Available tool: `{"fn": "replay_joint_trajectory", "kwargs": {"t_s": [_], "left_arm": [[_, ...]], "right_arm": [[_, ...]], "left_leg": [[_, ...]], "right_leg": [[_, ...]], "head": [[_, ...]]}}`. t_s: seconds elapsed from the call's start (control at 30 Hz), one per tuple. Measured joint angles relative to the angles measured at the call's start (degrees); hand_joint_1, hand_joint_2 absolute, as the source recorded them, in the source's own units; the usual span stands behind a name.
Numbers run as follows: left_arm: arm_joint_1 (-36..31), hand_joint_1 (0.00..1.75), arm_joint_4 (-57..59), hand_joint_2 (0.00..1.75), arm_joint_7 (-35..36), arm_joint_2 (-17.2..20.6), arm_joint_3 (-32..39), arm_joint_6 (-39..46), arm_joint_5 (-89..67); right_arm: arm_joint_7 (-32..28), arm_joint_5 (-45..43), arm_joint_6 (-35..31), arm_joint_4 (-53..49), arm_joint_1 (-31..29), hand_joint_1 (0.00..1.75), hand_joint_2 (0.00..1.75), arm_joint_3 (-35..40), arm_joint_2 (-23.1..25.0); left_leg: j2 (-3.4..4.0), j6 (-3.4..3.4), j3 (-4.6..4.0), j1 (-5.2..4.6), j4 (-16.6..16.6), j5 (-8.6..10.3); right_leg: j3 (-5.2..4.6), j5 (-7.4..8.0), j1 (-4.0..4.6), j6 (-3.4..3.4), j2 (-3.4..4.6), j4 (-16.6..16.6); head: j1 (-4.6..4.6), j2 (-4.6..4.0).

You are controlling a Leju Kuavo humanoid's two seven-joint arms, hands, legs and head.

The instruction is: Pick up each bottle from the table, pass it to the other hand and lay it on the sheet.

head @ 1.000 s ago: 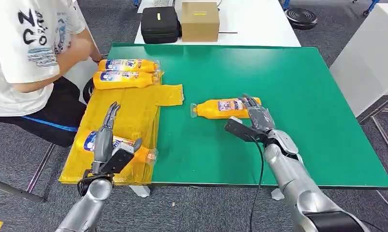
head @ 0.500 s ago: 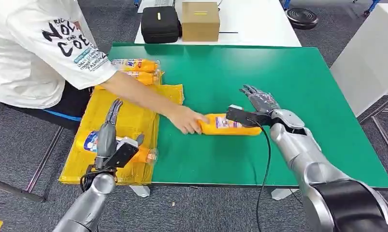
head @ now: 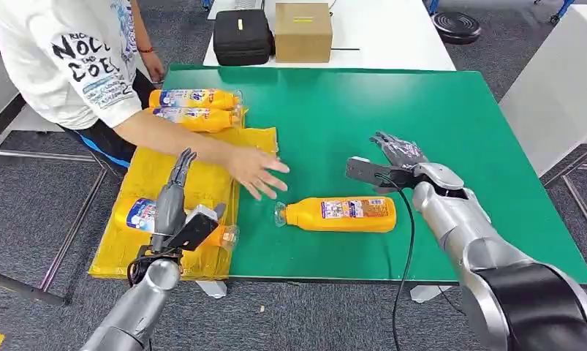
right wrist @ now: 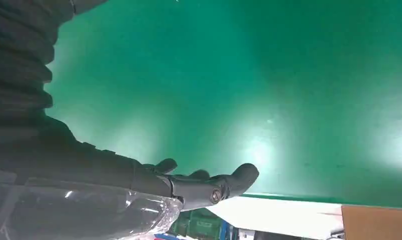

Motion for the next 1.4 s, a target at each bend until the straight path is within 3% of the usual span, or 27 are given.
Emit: {"fn": "replay_joint_trajectory", "kwargs": {"t_s": [0.2, 0.37, 0.7, 1.0, 1.4], "left_arm": [[-0.02, 0.00, 0.81, 1.75, -0.22, -0.02, 0.00, 0.00, 0.09], [-0.02, 0.00, 1.05, 1.75, -0.11, -0.07, -0.24, 0.37, -0.11], [1.54, 0.00, -0.46, 1.75, 1.66, 0.07, -0.48, 4.26, -3.15], [3.04, 0.00, -2.29, 1.75, 2.38, 0.24, -0.48, 4.55, -4.22], [3.62, 0.00, -2.95, 1.75, 2.40, 0.50, -0.48, 4.55, -4.22]], "right_arm": [[-0.91, -0.32, 0.02, 0.83, 0.13, 0.00, 1.75, 0.31, 0.04], [-5.73, -3.43, -0.64, 0.90, 0.80, 0.00, 1.75, 0.24, 0.17], [-16.79, -13.29, -11.15, -5.45, 3.36, 0.00, 1.75, -3.52, 2.25], [-18.49, -23.10, -4.99, -23.97, 12.22, 0.00, 1.75, -3.76, 3.89], [-18.47, -23.45, -4.50, -31.01, 15.29, 0.00, 1.75, -3.65, 4.15]], "left_leg": [[-0.01, 0.00, -0.01, -0.01, 0.00, 0.00], [-0.01, 0.00, -0.02, 0.00, 0.00, 0.00], [-0.01, 0.00, -0.04, 0.01, -0.01, 0.00], [-0.03, -0.01, -0.07, 0.01, -0.02, 0.00], [-0.02, 0.00, -0.06, 0.00, -0.01, 0.00]], "right_leg": [[0.00, 0.00, -0.01, 0.00, 0.00, 0.00], [0.00, 0.00, 0.00, 0.00, 0.00, 0.00], [0.00, 0.00, 0.01, 0.00, -0.01, 0.01], [-0.02, -0.02, 0.00, 0.00, -0.02, 0.00], [-0.02, -0.01, 0.00, -0.01, -0.01, 0.00]], "head": [[0.00, 0.00], [0.00, 0.00], [0.00, 0.00], [0.00, 0.00], [0.00, 0.00]]}}
